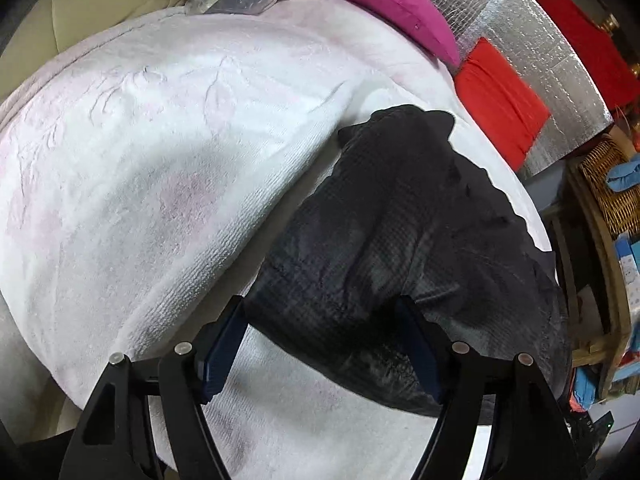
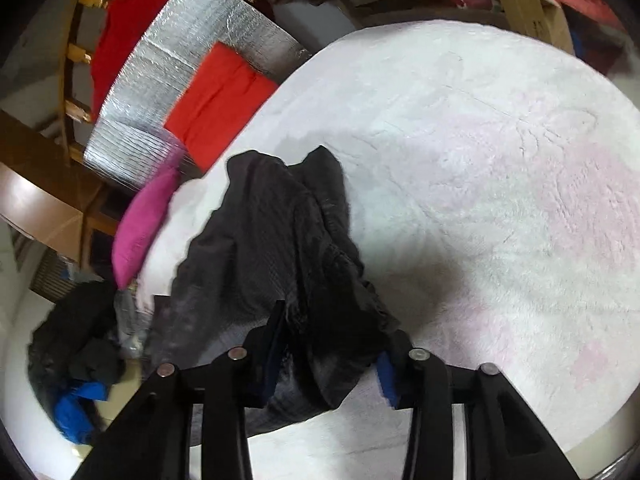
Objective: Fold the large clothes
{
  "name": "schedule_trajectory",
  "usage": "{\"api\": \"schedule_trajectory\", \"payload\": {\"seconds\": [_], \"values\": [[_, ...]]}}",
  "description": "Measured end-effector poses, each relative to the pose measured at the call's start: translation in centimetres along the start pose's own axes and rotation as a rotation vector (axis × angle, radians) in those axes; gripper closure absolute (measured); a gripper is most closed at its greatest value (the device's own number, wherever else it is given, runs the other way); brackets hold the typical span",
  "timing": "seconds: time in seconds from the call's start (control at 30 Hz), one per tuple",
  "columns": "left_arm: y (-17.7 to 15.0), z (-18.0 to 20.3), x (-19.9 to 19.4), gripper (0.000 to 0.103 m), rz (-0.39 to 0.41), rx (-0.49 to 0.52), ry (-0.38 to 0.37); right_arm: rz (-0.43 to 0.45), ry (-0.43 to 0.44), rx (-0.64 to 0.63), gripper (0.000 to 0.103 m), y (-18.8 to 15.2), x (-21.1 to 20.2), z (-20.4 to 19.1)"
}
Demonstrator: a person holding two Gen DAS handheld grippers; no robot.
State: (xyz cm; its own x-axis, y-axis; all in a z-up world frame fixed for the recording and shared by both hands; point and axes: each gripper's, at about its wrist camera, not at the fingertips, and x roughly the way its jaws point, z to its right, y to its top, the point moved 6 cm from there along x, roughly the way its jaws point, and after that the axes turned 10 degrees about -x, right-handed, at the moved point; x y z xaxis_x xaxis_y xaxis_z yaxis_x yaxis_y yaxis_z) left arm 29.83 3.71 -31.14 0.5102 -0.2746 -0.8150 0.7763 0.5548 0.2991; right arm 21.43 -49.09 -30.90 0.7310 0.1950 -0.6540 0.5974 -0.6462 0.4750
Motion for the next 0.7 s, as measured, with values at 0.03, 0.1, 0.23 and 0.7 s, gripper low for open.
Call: {"api": "schedule_trajectory", "payload": {"seconds": [0.03, 0.1, 0.23, 0.7], "values": [[0.0, 0.2, -0.6, 0.028, 0.010, 0.012, 0.003, -0.005, 0.009, 0.016, 0.041, -0.1, -0.4, 0.3], [0.1, 0.3, -2.6, 0.028, 0.057, 0.044, 0.021, 0.015, 0.030, 0.022, 0.038, -0.1, -2.0, 0.1], [0.2, 1.4, -7.1, 0.022, 0.187, 0.130, 0.081, 0.104, -0.044, -0.067, 0.028, 0.2, -5.5, -1.4], [-2.6, 6.2, -21.4, 0.016, 0.577, 0.360, 0.214, 0.328, -0.100, -0.484, 0.023, -2.5, -16.4, -14.9]]}}
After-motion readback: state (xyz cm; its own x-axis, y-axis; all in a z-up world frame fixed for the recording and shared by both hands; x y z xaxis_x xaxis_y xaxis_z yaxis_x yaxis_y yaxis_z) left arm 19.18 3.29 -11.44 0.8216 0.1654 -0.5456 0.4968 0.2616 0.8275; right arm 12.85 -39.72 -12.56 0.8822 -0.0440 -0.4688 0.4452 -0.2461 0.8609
